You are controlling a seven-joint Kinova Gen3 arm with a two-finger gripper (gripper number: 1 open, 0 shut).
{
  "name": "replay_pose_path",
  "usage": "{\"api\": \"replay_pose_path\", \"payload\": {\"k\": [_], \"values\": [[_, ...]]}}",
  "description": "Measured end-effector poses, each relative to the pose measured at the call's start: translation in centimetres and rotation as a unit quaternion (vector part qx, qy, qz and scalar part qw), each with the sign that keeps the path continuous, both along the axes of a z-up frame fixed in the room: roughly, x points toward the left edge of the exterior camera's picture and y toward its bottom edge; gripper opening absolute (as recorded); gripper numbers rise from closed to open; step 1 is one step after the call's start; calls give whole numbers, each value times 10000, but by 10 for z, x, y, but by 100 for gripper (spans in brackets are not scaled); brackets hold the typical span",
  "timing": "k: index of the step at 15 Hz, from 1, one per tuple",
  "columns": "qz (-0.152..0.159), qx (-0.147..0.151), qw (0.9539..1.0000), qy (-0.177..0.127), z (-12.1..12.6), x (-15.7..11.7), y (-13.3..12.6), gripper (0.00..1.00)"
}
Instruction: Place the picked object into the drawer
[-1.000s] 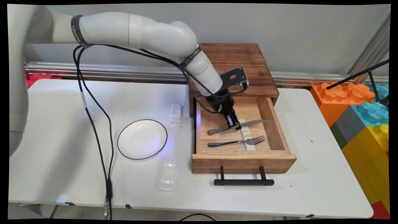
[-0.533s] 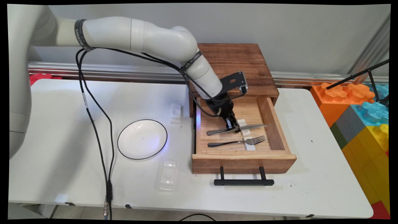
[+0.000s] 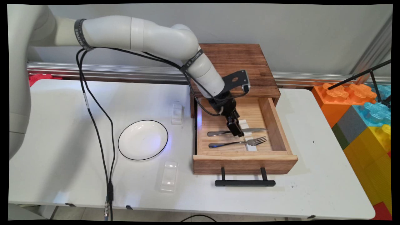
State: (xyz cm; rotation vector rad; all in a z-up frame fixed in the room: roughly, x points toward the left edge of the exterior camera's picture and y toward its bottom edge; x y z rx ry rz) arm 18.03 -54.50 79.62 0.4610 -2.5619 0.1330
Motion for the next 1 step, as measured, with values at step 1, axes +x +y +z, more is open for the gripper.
{"api": "replay_pose_path", "payload": {"k": [1], "values": [[9, -21, 10000, 26, 7, -1, 1, 100]]}}
